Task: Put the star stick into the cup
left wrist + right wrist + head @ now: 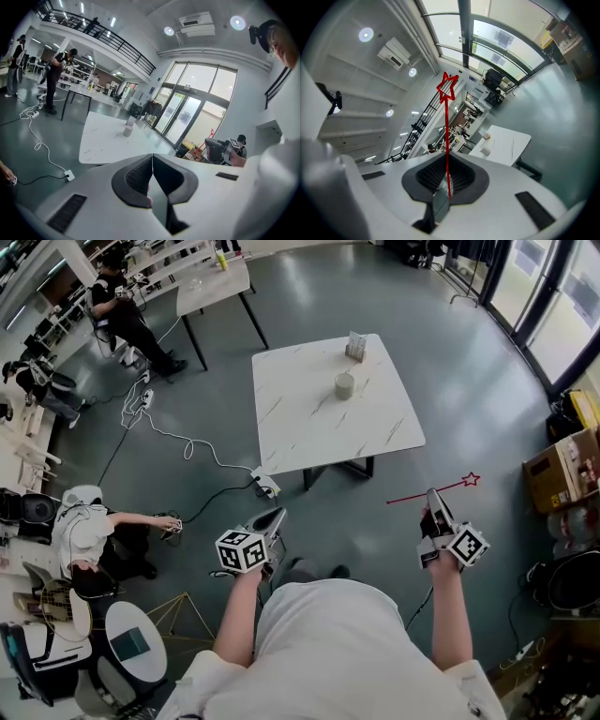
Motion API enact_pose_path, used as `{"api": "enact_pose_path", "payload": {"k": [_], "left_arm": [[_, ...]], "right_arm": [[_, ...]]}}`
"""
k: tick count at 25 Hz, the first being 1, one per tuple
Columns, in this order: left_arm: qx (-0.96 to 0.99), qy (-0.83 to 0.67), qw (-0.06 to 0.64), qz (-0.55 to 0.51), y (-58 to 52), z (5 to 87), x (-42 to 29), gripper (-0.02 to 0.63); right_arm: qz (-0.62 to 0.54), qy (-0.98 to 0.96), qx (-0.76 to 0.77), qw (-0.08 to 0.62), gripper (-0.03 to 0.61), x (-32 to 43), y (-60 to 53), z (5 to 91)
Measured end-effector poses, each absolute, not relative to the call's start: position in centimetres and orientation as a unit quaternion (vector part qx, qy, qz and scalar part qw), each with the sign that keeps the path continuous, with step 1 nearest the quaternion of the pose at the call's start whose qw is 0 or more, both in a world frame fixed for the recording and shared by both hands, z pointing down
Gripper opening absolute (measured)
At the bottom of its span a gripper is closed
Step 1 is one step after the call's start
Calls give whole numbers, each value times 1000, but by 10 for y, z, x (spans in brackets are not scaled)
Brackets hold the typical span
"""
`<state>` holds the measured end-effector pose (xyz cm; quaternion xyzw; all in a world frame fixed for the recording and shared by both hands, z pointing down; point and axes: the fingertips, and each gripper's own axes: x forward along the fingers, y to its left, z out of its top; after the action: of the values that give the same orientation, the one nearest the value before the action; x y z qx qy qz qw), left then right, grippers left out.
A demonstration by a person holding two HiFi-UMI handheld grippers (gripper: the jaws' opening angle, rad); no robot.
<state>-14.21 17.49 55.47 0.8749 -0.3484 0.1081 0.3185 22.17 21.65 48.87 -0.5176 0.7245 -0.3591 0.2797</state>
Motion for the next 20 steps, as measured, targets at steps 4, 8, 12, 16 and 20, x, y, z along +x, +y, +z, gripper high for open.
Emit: {"api": "enact_pose_path", "payload": {"k": [4, 8, 12, 16, 20], "left_arm": [[874, -348, 321, 108, 175, 559, -141, 15], [876, -345, 320, 104, 165, 558, -134, 15], [879, -336, 323, 104, 150, 560, -126, 15], [881, -325, 327, 106, 128, 561, -120, 15], [885, -315, 326, 107, 103, 558, -116, 14]], "right_arm": [[-360, 727, -515, 276, 31, 221, 216, 492], [-365, 726, -517, 269, 31, 224, 211, 497], [-367, 724, -522, 263, 31, 226, 198, 498], [-364, 720, -529, 263, 31, 227, 180, 496], [-370, 715, -531, 265, 31, 224, 159, 501]]}}
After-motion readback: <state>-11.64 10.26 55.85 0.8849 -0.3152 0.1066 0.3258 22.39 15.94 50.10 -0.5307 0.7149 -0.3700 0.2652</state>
